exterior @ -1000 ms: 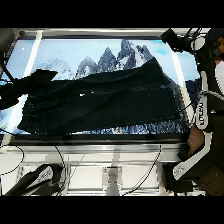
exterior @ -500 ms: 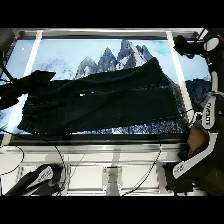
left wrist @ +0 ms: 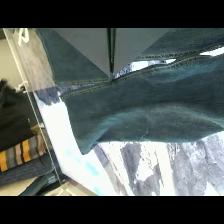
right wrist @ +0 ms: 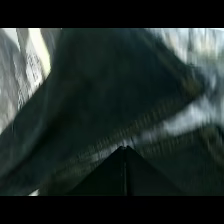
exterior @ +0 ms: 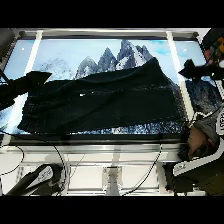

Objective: Fold the clothes and pants, and hang the long-sleeved shirts on hangers.

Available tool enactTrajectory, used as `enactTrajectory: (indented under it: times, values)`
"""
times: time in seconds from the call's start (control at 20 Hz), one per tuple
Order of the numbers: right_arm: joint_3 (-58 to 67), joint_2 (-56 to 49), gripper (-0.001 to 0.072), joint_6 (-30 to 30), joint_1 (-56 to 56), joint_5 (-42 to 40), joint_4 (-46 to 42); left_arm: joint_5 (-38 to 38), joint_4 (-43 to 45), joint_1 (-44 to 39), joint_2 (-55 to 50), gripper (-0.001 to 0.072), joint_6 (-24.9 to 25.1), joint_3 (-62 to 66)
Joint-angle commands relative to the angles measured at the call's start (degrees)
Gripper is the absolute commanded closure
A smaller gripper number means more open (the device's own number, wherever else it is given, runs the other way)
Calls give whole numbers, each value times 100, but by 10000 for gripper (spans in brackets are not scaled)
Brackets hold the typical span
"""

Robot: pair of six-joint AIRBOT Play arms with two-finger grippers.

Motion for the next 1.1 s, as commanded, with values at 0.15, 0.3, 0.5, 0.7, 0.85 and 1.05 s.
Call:
enactTrajectory:
  times: [0.15, 0.3, 0.5, 0.7, 0.85, 1.05]
  values:
    - [-1641, -76, 225, 4, 160, -1384, 503, -37, -37, 28, 4, 322, -2, 0]
    - [-1639, -114, 225, 46, 446, -2223, 544, -33, -208, 28, 4, 321, 4, 2]
    - [-1633, -157, 226, 223, 638, -2938, 627, -37, -505, 22, 4, 322, 2, 2]
    - [-1633, -291, 227, 286, 640, -2981, 704, -37, -505, 22, 4, 321, 2, 2]
    - [-1633, -468, 240, 343, 658, -3058, 1095, -37, -505, 22, 4, 321, 2, 2]
    - [-1508, -765, 270, 341, 872, -3099, 1185, -37, -505, 22, 4, 321, 2, 2]
